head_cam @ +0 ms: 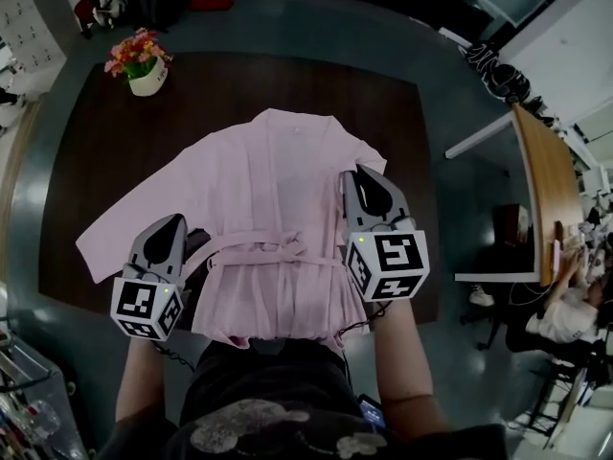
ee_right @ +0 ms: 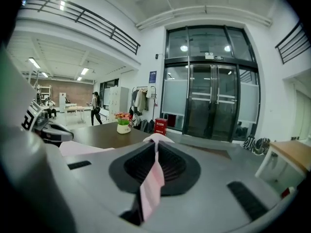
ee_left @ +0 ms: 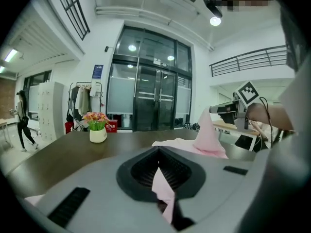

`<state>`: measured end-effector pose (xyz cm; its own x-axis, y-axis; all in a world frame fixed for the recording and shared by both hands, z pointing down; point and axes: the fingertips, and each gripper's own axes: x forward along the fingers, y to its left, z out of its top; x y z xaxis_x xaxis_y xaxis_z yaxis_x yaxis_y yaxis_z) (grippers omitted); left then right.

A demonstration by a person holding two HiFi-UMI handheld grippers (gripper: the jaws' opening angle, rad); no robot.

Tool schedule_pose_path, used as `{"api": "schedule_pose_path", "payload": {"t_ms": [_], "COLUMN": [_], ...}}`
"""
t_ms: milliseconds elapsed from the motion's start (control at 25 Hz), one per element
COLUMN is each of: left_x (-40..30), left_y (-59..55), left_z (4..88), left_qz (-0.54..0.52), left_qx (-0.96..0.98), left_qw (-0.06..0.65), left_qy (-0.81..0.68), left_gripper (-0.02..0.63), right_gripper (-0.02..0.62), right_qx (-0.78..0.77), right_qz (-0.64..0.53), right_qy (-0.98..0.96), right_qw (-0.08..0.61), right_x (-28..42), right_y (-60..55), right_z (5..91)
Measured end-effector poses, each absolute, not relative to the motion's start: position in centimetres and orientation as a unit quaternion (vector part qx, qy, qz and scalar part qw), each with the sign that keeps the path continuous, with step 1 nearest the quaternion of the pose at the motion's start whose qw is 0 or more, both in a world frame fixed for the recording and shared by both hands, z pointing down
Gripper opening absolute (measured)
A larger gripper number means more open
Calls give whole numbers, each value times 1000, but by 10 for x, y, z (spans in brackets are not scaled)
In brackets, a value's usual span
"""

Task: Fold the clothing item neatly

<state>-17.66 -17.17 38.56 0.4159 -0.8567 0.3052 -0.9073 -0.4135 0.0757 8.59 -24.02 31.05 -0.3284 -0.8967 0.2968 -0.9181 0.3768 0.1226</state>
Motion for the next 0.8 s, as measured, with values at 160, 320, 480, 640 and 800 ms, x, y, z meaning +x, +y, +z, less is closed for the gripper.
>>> {"api": "schedule_pose_path", "payload": {"t_ms": [160, 320, 480, 640, 800], "left_x": [-220, -255, -279, -290, -296], "left_y": [-184, -188, -185, -179, -175], "left_z": [399, 410, 427, 440, 450], "left_qz": [107, 110, 120, 131, 135], "left_qx": [831, 828, 826, 824, 823], "left_qw": [131, 143, 159, 168, 178], "left_qy": [-530, -531, -527, -524, -522], "left_gripper": [8, 8, 8, 8, 8], "right_gripper": [11, 11, 11, 14, 103], "right_qx": [542, 516, 497, 420, 359], "right_qz": [18, 2, 9, 28, 39], "right_qy": [-820, -828, -819, -840, -859], "right_qw": [183, 219, 289, 343, 362], "right_x": [16, -49, -84, -117, -143], "right_y": [-247, -247, -241, -217, -194], "right_z": [323, 359, 435, 501, 521]}}
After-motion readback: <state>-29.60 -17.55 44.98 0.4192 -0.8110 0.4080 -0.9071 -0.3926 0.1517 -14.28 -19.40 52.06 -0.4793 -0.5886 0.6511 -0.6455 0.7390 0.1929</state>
